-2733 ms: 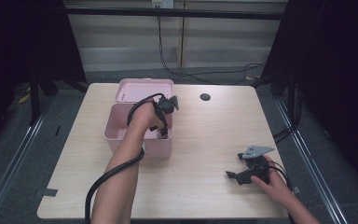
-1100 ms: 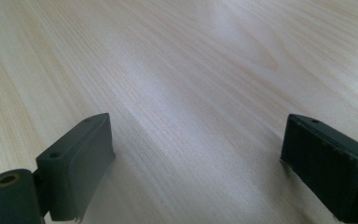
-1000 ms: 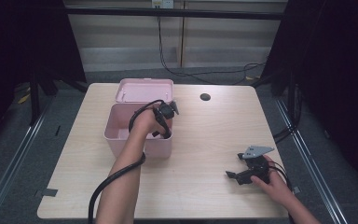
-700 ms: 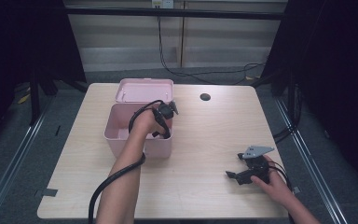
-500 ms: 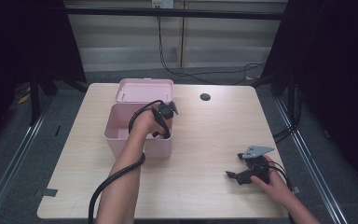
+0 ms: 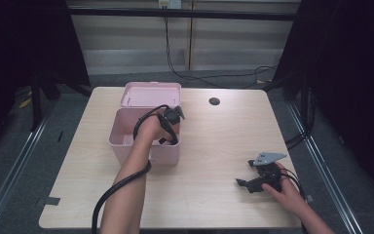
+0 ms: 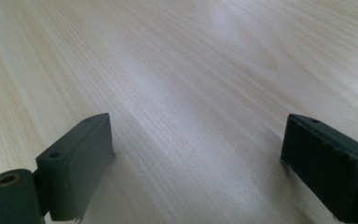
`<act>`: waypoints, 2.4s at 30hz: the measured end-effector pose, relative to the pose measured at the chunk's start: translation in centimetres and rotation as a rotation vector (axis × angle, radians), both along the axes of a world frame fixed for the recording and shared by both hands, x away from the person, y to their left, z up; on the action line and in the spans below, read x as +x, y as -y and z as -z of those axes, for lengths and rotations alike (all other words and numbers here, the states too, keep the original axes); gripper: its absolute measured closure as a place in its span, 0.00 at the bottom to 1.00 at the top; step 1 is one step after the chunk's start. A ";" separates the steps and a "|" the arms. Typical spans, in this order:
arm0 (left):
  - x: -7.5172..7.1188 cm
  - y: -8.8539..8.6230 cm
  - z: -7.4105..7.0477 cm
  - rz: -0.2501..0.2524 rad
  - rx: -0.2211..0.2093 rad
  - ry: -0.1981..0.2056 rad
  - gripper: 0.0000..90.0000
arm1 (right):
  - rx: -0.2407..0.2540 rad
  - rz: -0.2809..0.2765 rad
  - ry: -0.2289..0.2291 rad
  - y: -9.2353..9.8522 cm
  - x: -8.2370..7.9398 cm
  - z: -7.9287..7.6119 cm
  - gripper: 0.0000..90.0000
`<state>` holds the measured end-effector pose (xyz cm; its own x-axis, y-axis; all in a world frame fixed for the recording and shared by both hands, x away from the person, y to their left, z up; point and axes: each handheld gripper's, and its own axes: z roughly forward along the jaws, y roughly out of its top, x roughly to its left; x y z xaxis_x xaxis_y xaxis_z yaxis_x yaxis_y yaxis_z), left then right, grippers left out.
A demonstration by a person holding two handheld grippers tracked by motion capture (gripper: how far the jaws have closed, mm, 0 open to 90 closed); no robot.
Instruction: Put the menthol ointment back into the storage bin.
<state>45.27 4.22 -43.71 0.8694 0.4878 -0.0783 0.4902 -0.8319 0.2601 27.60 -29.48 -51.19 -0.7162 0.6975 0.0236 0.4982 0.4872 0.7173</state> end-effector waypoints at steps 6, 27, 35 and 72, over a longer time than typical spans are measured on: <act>0.0 -0.1 0.0 -0.014 -0.004 -0.004 0.44 | 0.000 0.000 0.000 0.0 0.0 0.0 0.09; 0.2 -0.6 -1.1 -0.049 0.024 -0.018 0.32 | 0.000 0.000 0.000 0.0 0.0 0.0 0.09; 0.1 -1.0 -2.6 -0.034 0.045 -0.017 0.29 | 0.000 0.000 0.000 0.0 0.0 0.0 0.09; -1.6 -4.7 -8.3 -0.237 -0.019 -0.093 0.23 | -0.001 0.000 -0.002 0.0 0.0 0.0 0.09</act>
<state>43.70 8.91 -35.42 0.7198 0.6746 -0.1636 0.6933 -0.6867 0.2187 27.60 -29.48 -51.17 -0.7162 0.6975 0.0241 0.4994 0.4880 0.7159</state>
